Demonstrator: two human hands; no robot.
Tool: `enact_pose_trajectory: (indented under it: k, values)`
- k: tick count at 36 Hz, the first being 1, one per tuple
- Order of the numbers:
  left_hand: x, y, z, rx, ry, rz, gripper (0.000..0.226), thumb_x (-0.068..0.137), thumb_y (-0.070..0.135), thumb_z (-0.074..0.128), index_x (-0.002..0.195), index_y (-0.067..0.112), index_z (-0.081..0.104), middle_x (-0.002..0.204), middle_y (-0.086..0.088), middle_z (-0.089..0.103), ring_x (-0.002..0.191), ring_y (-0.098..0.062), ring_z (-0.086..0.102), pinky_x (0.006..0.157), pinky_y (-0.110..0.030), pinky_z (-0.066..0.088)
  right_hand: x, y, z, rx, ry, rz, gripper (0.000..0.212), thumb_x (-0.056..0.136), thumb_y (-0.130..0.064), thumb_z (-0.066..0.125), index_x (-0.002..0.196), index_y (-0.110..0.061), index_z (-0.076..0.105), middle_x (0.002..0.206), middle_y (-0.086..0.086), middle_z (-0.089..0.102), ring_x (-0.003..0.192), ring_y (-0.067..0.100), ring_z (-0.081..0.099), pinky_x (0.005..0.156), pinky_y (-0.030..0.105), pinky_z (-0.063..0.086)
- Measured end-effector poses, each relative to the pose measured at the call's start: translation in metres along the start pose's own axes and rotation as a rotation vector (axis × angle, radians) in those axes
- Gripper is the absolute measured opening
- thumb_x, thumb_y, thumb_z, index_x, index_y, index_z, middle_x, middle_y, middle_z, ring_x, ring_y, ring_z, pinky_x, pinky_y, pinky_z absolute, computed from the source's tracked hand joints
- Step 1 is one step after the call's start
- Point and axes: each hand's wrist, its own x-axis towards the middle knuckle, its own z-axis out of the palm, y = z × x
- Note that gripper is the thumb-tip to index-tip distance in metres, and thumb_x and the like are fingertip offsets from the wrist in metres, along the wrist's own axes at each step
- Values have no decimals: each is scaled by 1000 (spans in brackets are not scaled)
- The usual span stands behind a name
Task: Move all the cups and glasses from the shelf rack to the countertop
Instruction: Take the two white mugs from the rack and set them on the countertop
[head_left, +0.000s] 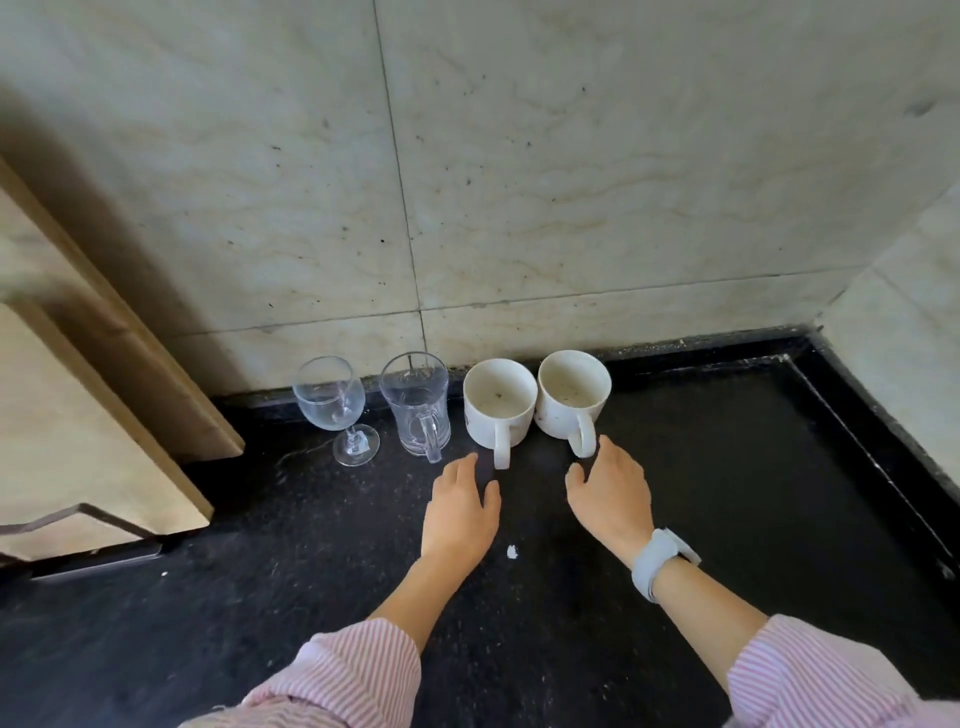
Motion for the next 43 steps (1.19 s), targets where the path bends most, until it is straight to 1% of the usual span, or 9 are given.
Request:
enact_pose_trajectory:
  k: [4, 7, 11, 16, 20, 24, 30, 34, 43]
  values:
    - [-17, -2, -45, 392, 92, 204, 46, 94, 35, 40, 136, 18, 35, 141, 1, 42, 131, -20, 36, 103, -38, 33, -23, -30, -16, -195, -4, -214, 46, 94, -30, 38, 136, -12, 35, 142, 11, 41, 134, 30, 32, 109, 50, 30]
    - [-38, -7, -88, 524, 181, 228, 44, 93, 37, 39, 134, 21, 38, 138, 4, 45, 130, -17, 37, 105, -37, 30, -42, -60, -23, -241, -54, -449, 40, 94, -30, 37, 130, -13, 42, 132, 8, 51, 125, 27, 43, 105, 44, 36]
    - [-82, -34, -152, 594, 241, 118, 44, 94, 39, 35, 135, 23, 38, 141, 5, 42, 133, -17, 32, 111, -42, 20, -83, -108, -15, -262, -161, -649, 44, 95, -32, 34, 136, -17, 39, 137, 3, 49, 128, 24, 40, 109, 43, 31]
    - [-165, -68, -251, 600, 423, -59, 39, 95, 37, 34, 129, 23, 46, 134, 5, 49, 128, -17, 38, 109, -43, 20, -156, -191, 1, -196, -185, -928, 40, 96, -31, 34, 131, -17, 47, 137, 0, 50, 129, 21, 40, 109, 41, 31]
    - [-268, -99, -315, 595, 592, -208, 39, 95, 39, 36, 129, 23, 46, 135, 6, 49, 130, -16, 37, 112, -43, 17, -248, -252, 19, -147, -207, -1162, 34, 95, -28, 35, 117, -13, 56, 123, 4, 60, 117, 27, 49, 98, 40, 39]
    - [-397, -130, -362, 588, 766, -357, 36, 93, 36, 40, 125, 21, 50, 132, 2, 52, 125, -20, 43, 107, -43, 26, -366, -298, 33, -63, -240, -1403, 36, 94, -27, 38, 125, -15, 54, 129, 3, 58, 120, 24, 48, 100, 36, 39]
    - [-606, -170, -371, 617, 962, -621, 36, 92, 36, 41, 125, 24, 51, 130, 3, 55, 122, -20, 46, 102, -38, 30, -563, -303, 62, 25, -379, -1676, 33, 93, -25, 39, 117, -13, 59, 120, 8, 62, 114, 29, 51, 96, 41, 42]
    - [-750, -189, -353, 640, 1073, -792, 29, 91, 35, 42, 115, 27, 57, 121, 3, 60, 115, -22, 51, 96, -38, 35, -696, -284, 82, 55, -465, -1868, 30, 93, -25, 41, 112, -14, 61, 116, 8, 63, 111, 29, 52, 95, 40, 41]
    - [-1042, -186, -284, 633, 1323, -1263, 32, 90, 35, 48, 115, 19, 58, 117, -2, 63, 112, -22, 54, 94, -37, 34, -973, -207, 99, 134, -830, -2277, 29, 92, -24, 44, 112, -14, 63, 117, 9, 65, 111, 29, 56, 97, 40, 43]
